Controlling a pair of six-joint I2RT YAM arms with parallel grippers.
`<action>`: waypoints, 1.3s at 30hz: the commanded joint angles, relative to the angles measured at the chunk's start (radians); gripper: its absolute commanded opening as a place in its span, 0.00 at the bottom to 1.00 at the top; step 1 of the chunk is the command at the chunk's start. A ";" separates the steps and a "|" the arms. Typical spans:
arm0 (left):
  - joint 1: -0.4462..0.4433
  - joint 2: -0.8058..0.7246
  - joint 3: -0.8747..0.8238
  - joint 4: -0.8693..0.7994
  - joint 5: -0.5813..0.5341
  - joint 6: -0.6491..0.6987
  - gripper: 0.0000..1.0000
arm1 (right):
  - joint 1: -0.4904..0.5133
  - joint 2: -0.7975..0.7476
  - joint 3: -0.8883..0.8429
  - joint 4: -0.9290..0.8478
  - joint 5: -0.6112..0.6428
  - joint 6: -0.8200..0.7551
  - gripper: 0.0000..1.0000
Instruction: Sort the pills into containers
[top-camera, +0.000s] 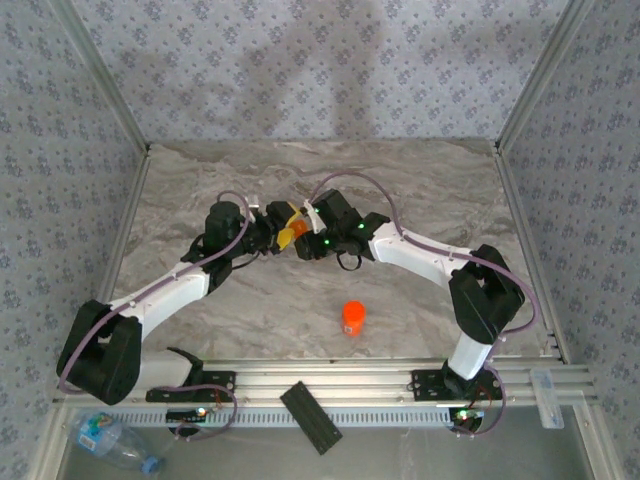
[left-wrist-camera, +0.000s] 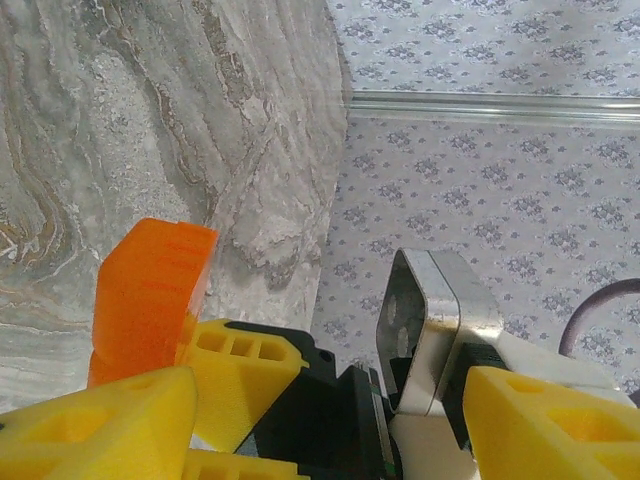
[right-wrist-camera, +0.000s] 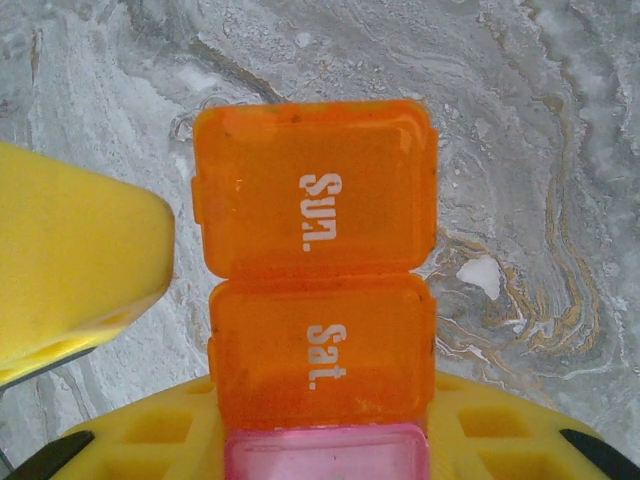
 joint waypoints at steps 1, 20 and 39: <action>-0.010 0.005 0.057 0.029 -0.003 -0.008 0.71 | 0.007 0.002 -0.012 0.014 -0.015 0.020 0.40; -0.008 -0.025 0.033 -0.054 -0.061 0.032 0.71 | -0.004 -0.016 -0.031 0.018 -0.013 0.021 0.40; -0.009 0.009 0.020 -0.045 -0.076 0.033 0.72 | 0.006 -0.031 -0.019 0.018 -0.020 0.026 0.40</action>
